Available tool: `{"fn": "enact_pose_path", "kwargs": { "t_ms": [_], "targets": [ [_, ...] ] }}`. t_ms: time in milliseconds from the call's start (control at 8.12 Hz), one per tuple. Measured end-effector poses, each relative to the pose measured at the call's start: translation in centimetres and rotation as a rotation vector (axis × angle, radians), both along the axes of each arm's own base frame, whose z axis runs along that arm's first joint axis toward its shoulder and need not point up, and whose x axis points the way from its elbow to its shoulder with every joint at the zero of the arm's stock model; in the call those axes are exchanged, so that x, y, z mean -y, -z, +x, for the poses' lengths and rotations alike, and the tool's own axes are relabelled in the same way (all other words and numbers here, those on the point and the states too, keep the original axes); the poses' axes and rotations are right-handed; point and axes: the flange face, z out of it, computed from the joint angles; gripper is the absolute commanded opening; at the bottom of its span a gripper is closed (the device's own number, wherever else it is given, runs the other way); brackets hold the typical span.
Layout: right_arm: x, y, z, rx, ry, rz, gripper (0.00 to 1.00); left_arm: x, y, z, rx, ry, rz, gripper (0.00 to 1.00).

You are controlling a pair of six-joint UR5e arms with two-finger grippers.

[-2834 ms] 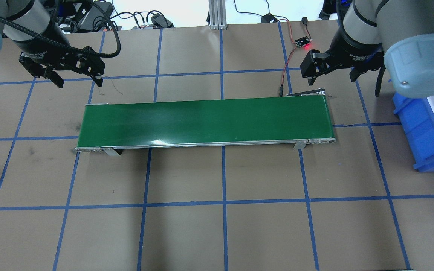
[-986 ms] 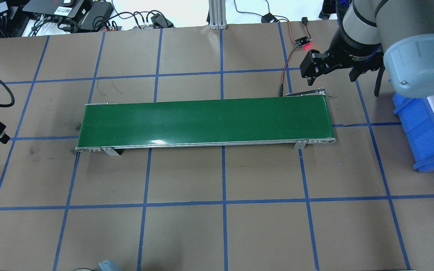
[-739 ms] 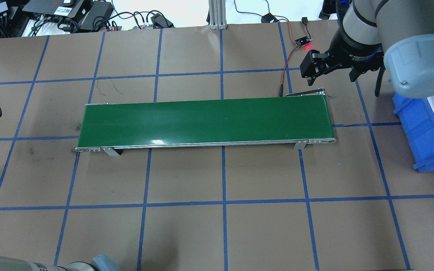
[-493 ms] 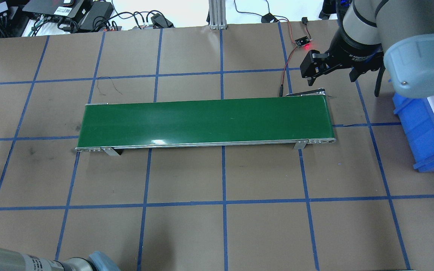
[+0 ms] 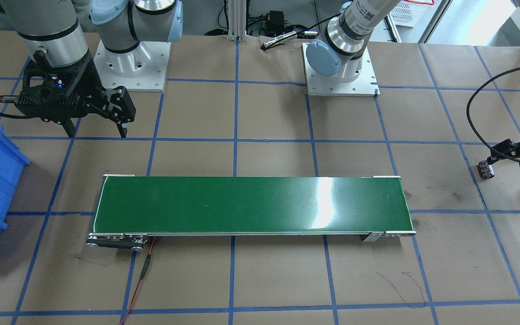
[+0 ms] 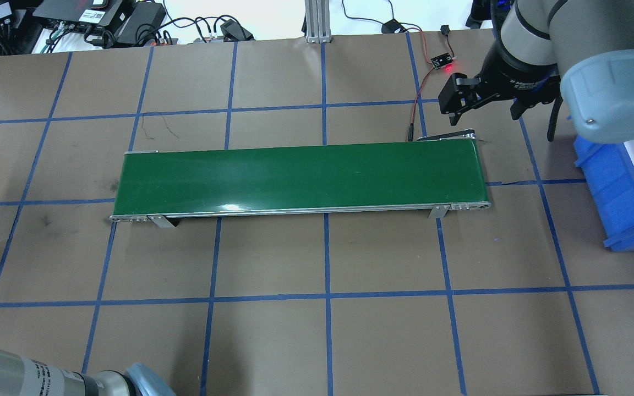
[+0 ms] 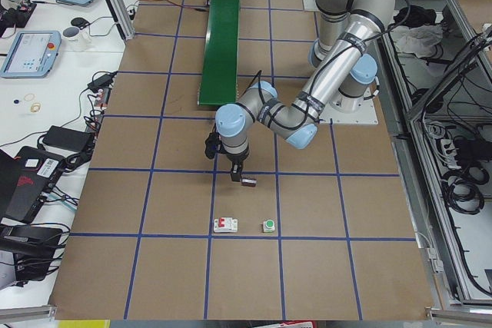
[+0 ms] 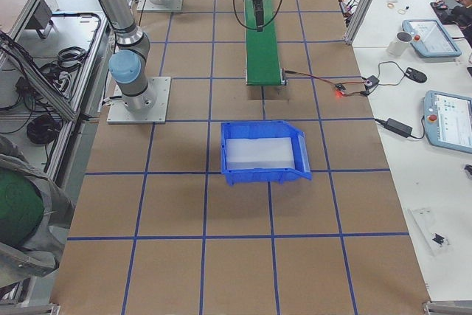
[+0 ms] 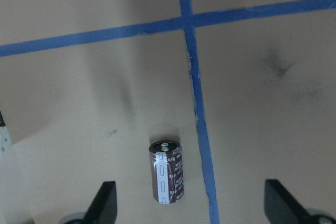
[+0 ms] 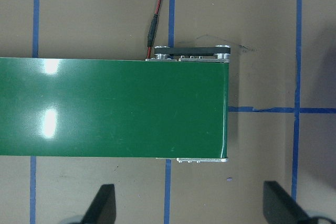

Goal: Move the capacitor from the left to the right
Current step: 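Lower the left gripper over the capacitor and close on it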

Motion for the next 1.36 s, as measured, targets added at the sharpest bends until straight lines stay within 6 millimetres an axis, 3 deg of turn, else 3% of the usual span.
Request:
{"fn": "enact_pose_path", "kwargs": {
  "t_ms": [370,739,1355],
  "targets": [
    [0.0,0.0,0.0,0.0,-0.001,-0.001,1.0,-0.7,2.7,1.3,-0.018,-0.027,0.014,0.97],
    [0.0,0.0,0.0,0.0,-0.001,-0.001,1.0,-2.8,5.1,1.8,-0.051,-0.062,0.041,0.94],
    [0.0,0.0,0.0,0.001,-0.001,0.0,1.0,-4.1,6.8,3.4,-0.043,-0.099,0.024,0.93]
  ]
}}
